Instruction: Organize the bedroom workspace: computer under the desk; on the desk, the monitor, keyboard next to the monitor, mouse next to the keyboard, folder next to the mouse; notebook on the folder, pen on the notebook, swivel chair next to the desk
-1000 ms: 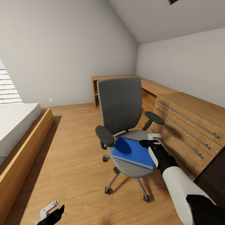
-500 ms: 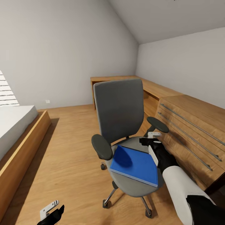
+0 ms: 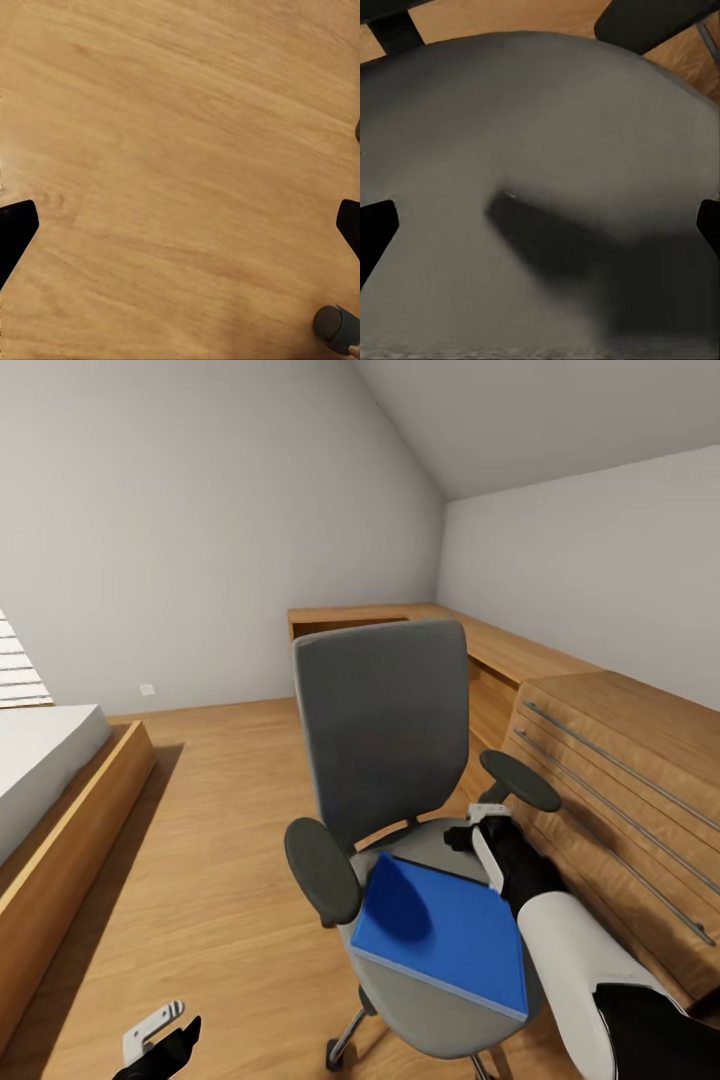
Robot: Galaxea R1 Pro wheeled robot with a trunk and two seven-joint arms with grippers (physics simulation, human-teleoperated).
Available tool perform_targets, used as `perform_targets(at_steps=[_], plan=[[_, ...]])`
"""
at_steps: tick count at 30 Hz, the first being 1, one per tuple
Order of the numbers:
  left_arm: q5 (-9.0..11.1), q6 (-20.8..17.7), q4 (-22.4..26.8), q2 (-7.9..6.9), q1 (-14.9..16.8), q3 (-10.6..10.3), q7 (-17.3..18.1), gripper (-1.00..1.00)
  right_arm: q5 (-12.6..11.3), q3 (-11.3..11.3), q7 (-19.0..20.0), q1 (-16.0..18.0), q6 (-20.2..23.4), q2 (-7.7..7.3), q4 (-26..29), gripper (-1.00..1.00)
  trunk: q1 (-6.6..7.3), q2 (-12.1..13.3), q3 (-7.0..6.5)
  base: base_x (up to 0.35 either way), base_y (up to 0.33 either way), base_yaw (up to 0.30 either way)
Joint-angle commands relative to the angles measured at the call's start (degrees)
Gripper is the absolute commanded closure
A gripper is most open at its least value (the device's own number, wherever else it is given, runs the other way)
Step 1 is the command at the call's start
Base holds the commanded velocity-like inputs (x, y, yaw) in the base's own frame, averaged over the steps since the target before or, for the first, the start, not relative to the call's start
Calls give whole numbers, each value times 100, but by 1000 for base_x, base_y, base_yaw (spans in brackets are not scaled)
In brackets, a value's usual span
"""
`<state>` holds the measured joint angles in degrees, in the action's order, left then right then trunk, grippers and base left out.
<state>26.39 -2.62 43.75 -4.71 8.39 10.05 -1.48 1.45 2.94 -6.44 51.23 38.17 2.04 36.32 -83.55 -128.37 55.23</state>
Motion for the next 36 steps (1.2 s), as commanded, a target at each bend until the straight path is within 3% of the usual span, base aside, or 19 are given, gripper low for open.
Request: perform_targets(at_steps=[1, 7, 36], plan=[[59, -28, 11, -2, 2, -4, -17, -100, -23, 38, -6, 2, 180, 7, 103, -100, 1, -2, 5, 10, 0, 0], [61, -28, 11, -4, 4, -4, -12, -100, -248, 86, -12, 1, 655, 8, 366, -100, 1, -2, 5, 4, 0, 0], [68, -28, 11, -4, 3, -6, -1, -100, -292, 101, 0, 1, 680, 7, 374, -100, 1, -2, 5, -51, 0, 0]])
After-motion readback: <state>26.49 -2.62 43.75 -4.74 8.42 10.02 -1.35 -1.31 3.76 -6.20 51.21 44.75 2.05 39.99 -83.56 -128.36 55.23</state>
